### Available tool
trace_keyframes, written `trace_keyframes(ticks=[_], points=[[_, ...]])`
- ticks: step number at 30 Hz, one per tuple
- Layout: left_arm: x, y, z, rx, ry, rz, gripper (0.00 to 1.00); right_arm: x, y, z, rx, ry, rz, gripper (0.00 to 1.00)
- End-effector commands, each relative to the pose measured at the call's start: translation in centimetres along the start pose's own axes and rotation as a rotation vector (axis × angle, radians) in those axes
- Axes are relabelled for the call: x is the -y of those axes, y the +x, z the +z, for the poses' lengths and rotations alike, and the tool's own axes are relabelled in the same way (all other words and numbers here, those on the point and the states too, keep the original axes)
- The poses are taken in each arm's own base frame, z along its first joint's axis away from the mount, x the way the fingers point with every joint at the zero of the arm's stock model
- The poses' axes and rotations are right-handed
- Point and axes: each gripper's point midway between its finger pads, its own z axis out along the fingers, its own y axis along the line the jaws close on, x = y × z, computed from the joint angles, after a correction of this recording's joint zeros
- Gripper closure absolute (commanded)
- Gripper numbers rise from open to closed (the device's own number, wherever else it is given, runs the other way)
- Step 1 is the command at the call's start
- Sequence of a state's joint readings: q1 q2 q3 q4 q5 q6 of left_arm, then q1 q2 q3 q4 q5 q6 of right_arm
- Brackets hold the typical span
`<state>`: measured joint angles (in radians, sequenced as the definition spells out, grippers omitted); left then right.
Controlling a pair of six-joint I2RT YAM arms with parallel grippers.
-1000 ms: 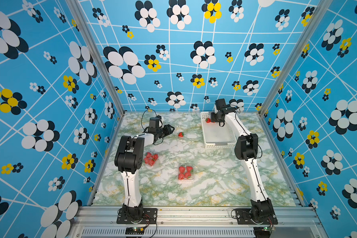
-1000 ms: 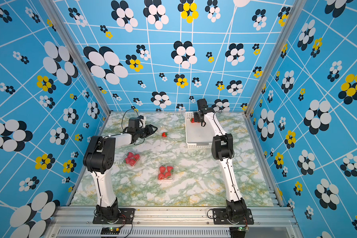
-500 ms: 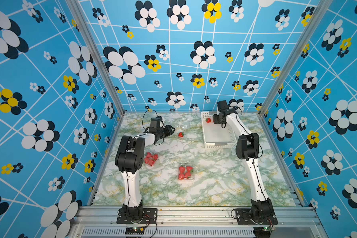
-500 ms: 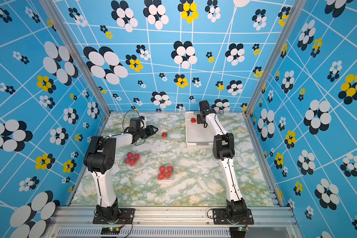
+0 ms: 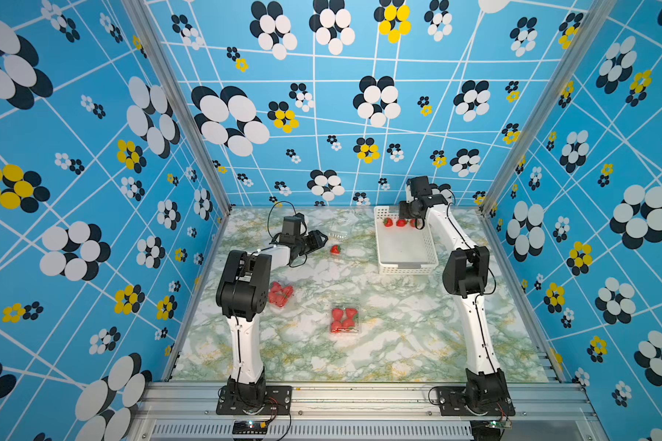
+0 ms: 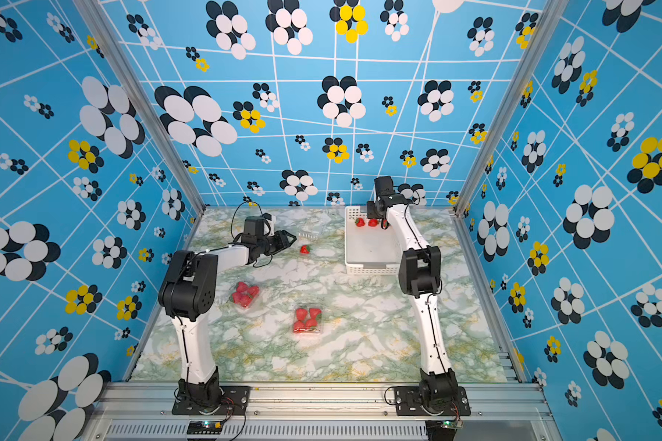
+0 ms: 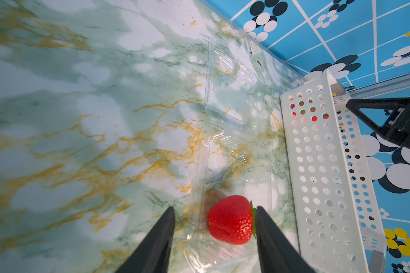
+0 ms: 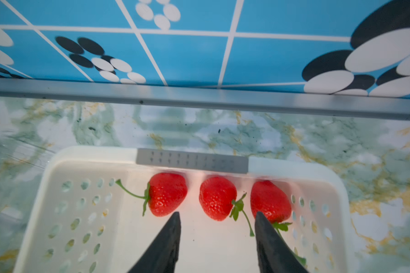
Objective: Pack strawberries into containers
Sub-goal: Pick up the strawberry from the basket, then move the packing box to the center of the board.
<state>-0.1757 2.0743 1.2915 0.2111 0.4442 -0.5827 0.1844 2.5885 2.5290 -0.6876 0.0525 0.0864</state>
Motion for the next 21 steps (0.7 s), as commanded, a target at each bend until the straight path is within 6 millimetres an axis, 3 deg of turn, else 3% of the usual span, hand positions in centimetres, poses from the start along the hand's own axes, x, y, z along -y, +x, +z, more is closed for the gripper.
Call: trace_keyframes(ticks=[1, 12, 21], points=[[0.1, -0.3, 0.3, 0.002, -0.008, 0.024, 0.44, -0.3, 2.0, 2.9, -0.035, -0.031, 0.014, 0.48], [0.1, -0.8, 0.6, 0.008, -0.012, 0.03, 0.44, 0.0, 3.3, 5.3, -0.059, -0.015, 0.037, 0.5], [0.0, -0.9, 1.7, -0.008, -0.006, 0.035, 0.44, 0.6, 4.3, 5.5, -0.1, -0.013, 0.063, 0.53]])
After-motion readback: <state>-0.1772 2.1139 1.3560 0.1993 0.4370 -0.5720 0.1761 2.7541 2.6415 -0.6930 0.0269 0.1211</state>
